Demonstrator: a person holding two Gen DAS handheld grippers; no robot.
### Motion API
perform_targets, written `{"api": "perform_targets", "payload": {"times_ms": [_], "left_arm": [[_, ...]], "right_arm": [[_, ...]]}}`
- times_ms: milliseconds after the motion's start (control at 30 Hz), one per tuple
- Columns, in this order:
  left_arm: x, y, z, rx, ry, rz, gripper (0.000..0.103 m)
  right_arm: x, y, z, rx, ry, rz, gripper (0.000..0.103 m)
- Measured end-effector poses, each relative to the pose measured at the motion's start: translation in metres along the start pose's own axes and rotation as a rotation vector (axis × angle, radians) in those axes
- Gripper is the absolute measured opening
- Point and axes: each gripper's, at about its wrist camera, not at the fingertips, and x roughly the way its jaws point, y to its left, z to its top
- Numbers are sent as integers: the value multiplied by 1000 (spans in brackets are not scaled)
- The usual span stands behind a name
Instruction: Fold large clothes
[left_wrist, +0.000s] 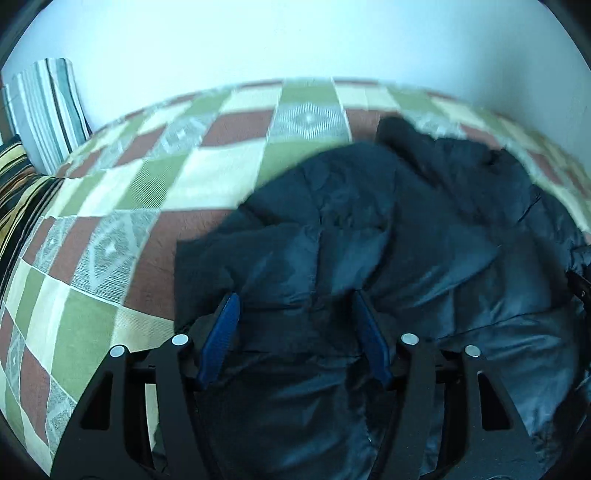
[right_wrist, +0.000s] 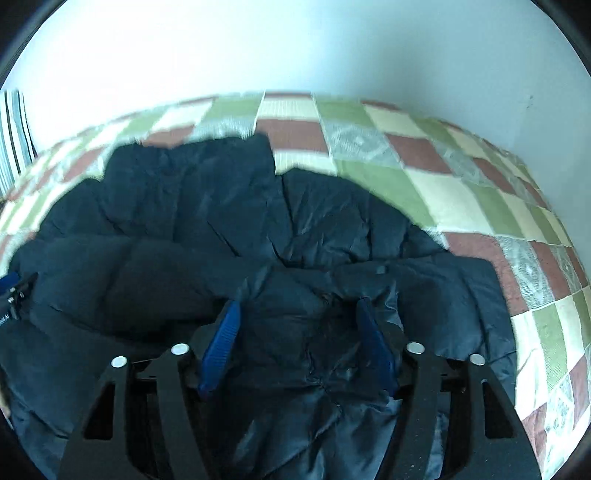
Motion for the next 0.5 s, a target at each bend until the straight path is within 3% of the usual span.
{"api": "perform_targets", "payload": {"times_ms": [133,267,367,433,500], "left_arm": [[17,-12,-9,54,25,46,65],[10,-7,-3,31,23,24,64],[-13,8,-7,3,18,10,64],[-36,22,-21,-12,7,-10,72],[-56,37,-38,-29,-9,-20,78]], "right_arm": [[17,2,-6,9,29,-1,67],[8,2,-2,14,7,-2,68],[-22,-8,-7,18,-22,29,71],[-46,-19,-18,22,-52,49,79],[-77,-40,-39,32,-86,46,82]]}}
